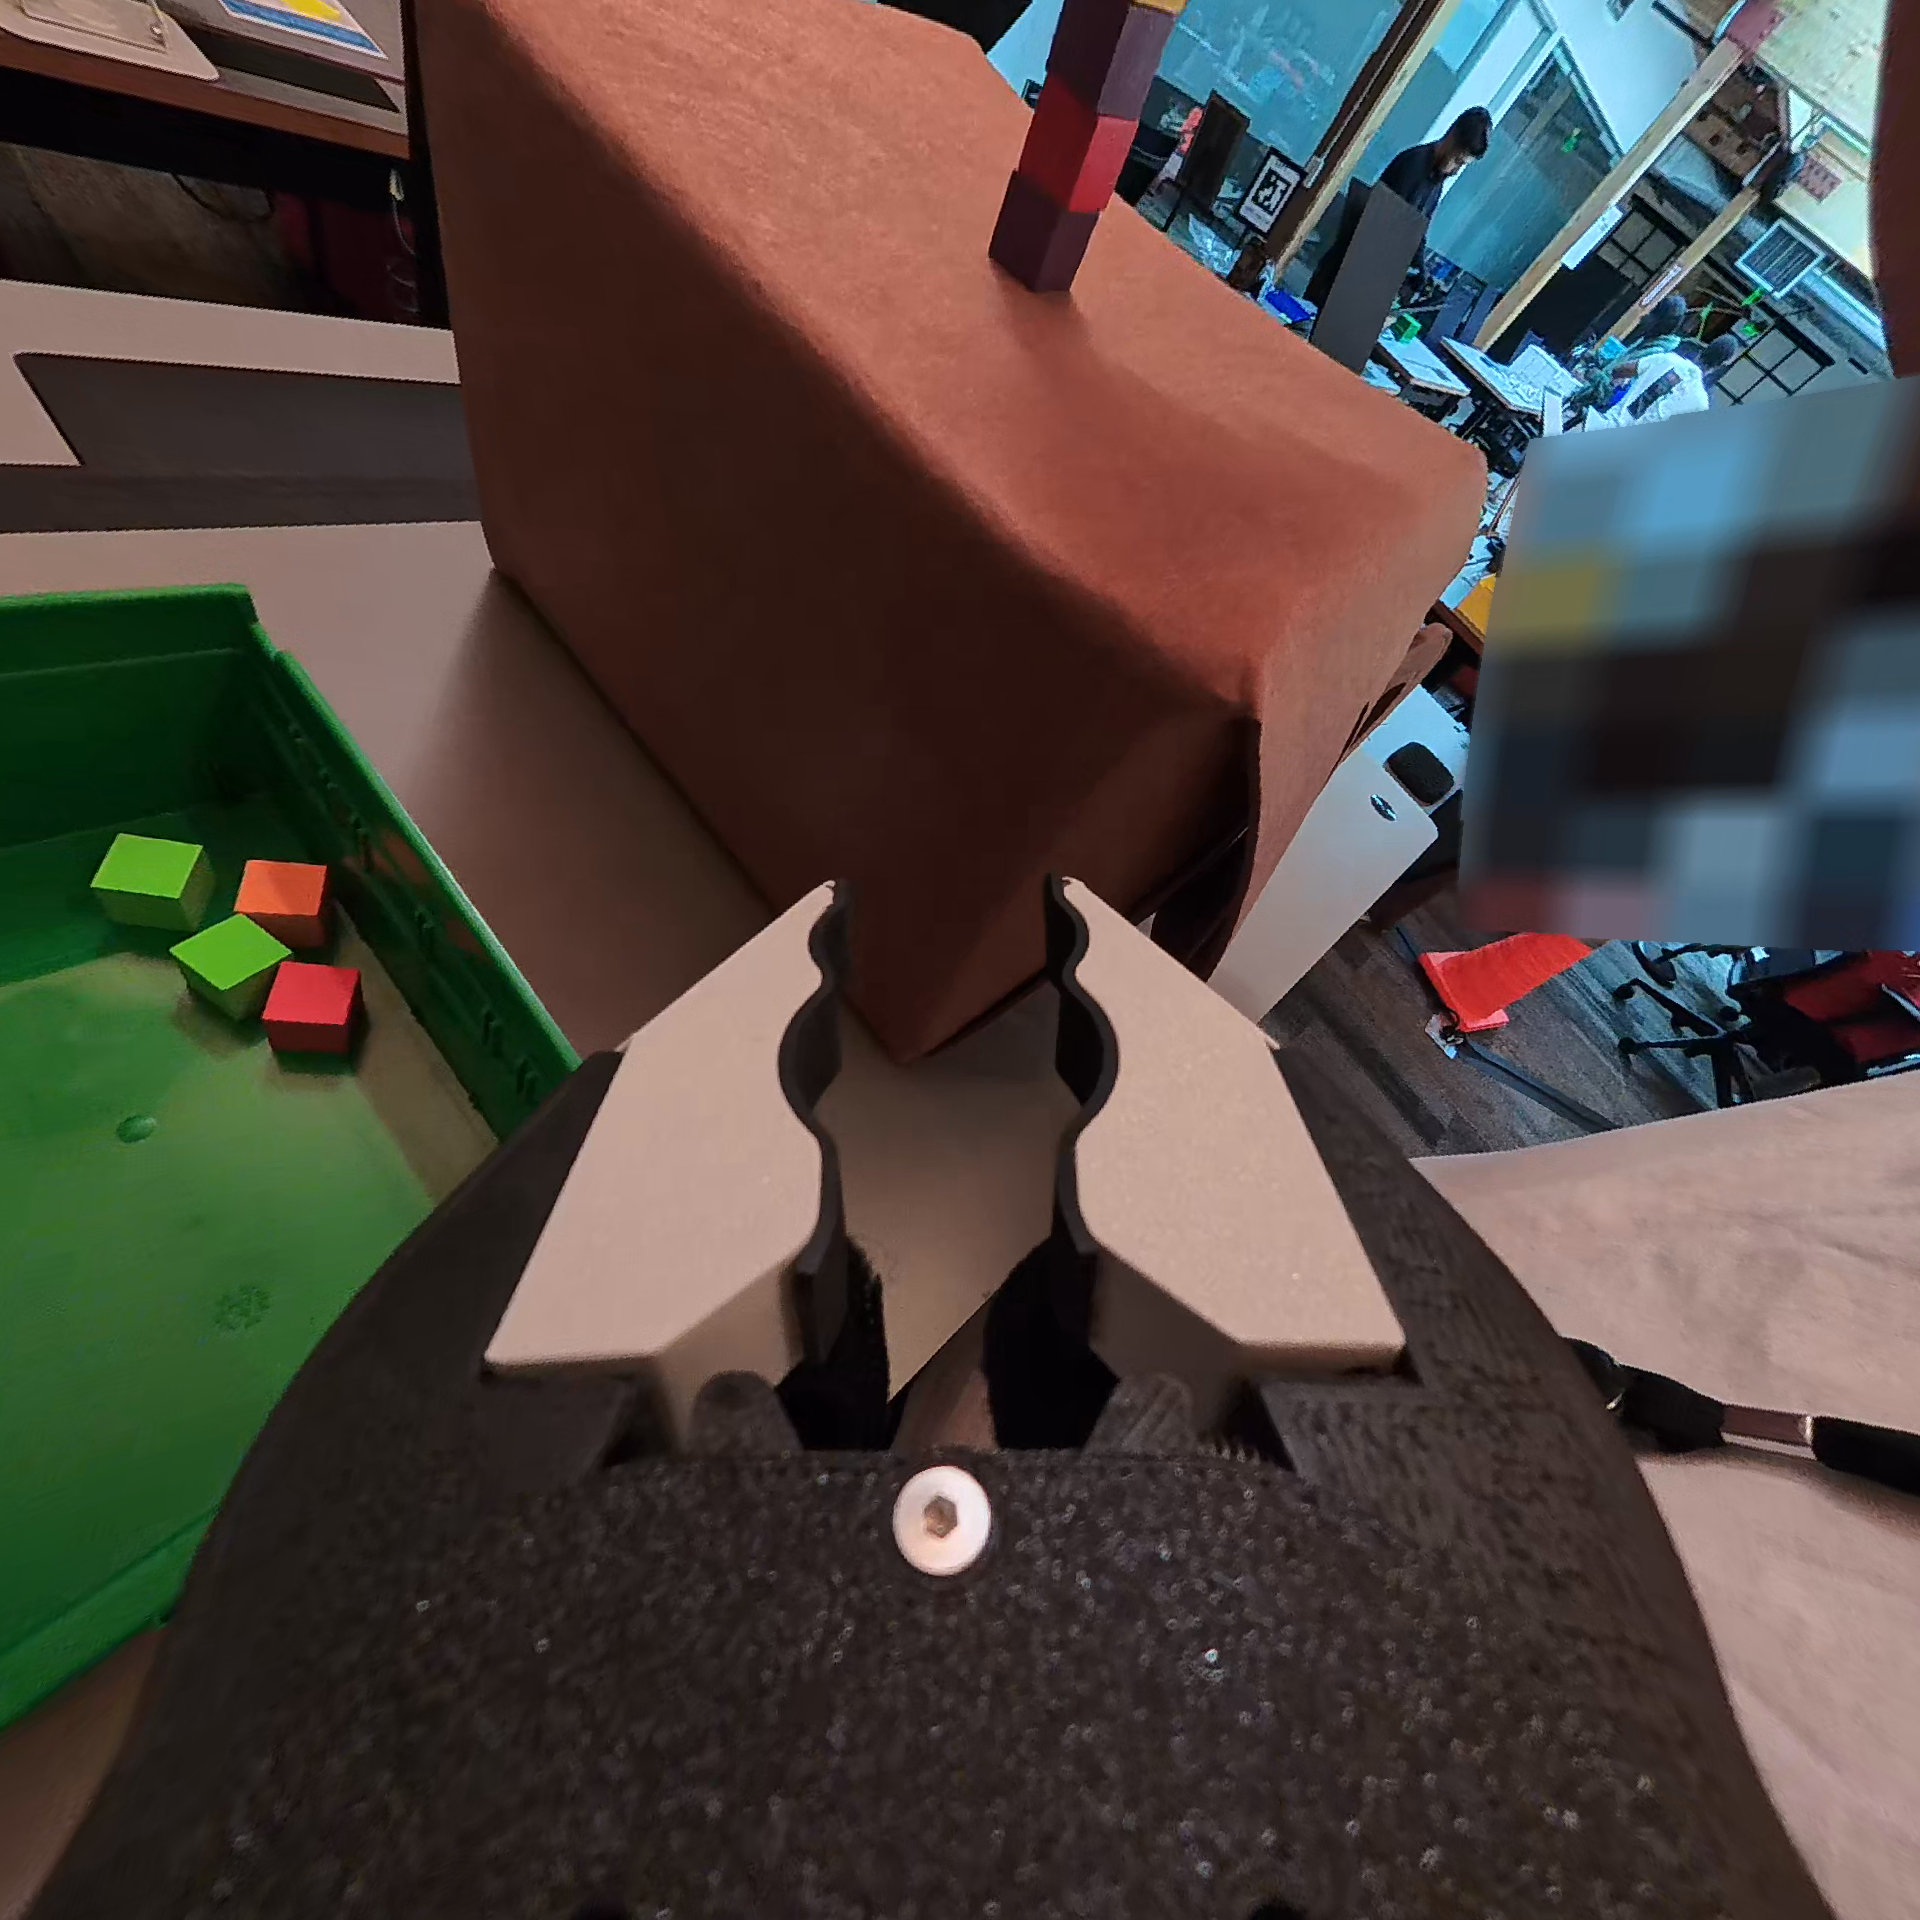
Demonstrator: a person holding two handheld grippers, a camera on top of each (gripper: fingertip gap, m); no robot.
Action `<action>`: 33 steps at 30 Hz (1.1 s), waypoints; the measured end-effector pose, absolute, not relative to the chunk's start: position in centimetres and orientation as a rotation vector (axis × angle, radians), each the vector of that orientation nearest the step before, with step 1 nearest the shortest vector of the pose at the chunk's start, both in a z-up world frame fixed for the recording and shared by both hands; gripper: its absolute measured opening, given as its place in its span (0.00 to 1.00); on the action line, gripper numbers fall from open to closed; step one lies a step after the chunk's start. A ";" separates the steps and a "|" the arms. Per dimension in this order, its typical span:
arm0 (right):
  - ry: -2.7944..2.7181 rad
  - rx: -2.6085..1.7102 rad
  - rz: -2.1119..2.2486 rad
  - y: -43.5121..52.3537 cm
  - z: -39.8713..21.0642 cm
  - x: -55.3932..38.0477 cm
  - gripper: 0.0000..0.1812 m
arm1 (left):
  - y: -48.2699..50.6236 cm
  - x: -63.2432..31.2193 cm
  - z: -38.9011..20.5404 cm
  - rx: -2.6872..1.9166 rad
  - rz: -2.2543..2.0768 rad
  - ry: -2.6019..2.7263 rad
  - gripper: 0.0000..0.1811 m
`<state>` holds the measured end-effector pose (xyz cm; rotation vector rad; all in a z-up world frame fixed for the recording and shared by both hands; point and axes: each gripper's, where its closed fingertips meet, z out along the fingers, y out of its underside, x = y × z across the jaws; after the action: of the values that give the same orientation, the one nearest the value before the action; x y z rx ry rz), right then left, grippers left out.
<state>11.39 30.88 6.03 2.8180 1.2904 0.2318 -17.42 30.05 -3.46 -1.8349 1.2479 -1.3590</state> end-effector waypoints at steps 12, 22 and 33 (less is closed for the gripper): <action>1.247 2.824 0.216 30.7 5.7 11.8 0.18 | 30.2 -17.5 -3.8 -1.847 -1.353 1.248 0.21; 1.241 2.918 0.223 30.0 6.7 12.6 0.24 | 30.5 -17.3 -4.4 -1.865 -1.334 1.260 0.21; 0.500 4.328 0.027 20.8 12.9 10.9 0.25 | 32.8 -17.0 -3.1 -1.768 -1.250 1.173 0.21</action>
<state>10.93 20.84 12.85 4.3277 0.5005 0.0266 -16.97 32.76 -3.07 -1.7680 1.1729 -1.2501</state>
